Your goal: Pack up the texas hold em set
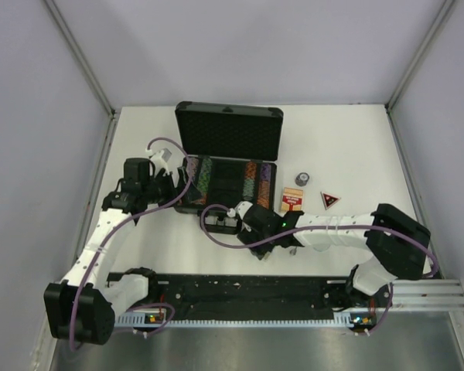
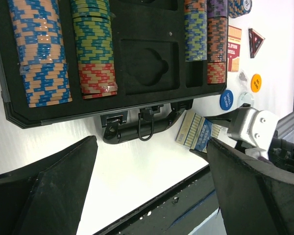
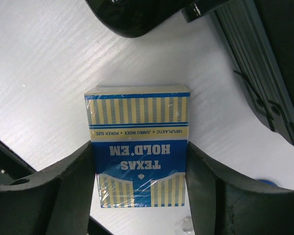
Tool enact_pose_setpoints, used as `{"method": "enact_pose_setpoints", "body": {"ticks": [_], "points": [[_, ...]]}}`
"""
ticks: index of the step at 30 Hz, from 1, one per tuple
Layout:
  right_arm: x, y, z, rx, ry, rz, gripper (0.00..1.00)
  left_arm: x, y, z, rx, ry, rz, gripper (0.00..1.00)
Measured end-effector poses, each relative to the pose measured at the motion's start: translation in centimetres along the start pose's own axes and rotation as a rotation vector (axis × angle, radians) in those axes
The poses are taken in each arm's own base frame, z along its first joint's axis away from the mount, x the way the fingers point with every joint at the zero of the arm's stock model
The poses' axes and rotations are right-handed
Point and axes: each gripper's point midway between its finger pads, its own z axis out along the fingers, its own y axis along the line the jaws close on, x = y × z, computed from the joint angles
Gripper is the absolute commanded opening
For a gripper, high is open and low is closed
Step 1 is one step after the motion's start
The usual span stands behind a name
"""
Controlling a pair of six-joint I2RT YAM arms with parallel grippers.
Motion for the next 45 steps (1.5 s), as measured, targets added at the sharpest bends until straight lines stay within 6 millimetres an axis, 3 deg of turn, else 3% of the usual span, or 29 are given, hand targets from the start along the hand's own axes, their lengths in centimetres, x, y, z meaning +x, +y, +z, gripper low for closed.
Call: {"method": "enact_pose_setpoints", "body": {"ticks": [5,13,19,31,33,36,39,41,42,45], "points": [[-1.2,-0.1,-2.9,-0.011,-0.057,0.013,0.48,0.5,-1.2,-0.1,0.064,0.030,0.000,0.98],[-8.7,0.4,-9.7,-0.065,-0.334,0.045,0.47,3.8,-7.0,0.8,0.308,0.159,0.040,0.98],[-10.2,0.6,-11.1,-0.079,-0.385,0.050,0.47,5.6,-11.0,1.8,0.444,0.245,0.055,0.93],[-10.5,0.6,-12.5,-0.091,-0.420,0.035,0.46,7.1,-12.5,3.0,0.521,0.382,-0.054,0.60],[-10.6,0.6,-12.5,-0.092,-0.425,0.030,0.46,7.2,-12.8,2.9,0.530,0.391,-0.052,0.52],[-10.6,0.7,-12.5,-0.094,-0.426,0.023,0.46,7.0,-13.5,2.7,0.547,0.396,-0.049,0.27],[-10.7,0.5,-12.5,-0.086,-0.429,0.015,0.54,6.7,-14.0,2.4,0.561,0.396,-0.054,0.02],[-10.8,0.4,-12.5,-0.078,-0.435,0.010,0.77,6.5,-14.1,2.5,0.556,0.397,-0.069,0.00],[-10.8,0.3,-12.5,-0.075,-0.435,0.008,0.84,6.5,-14.2,2.5,0.556,0.398,-0.071,0.00],[-11.3,0.4,-12.8,-0.079,-0.458,0.013,0.94,6.3,-13.9,2.8,0.542,0.381,-0.061,0.00]]}}
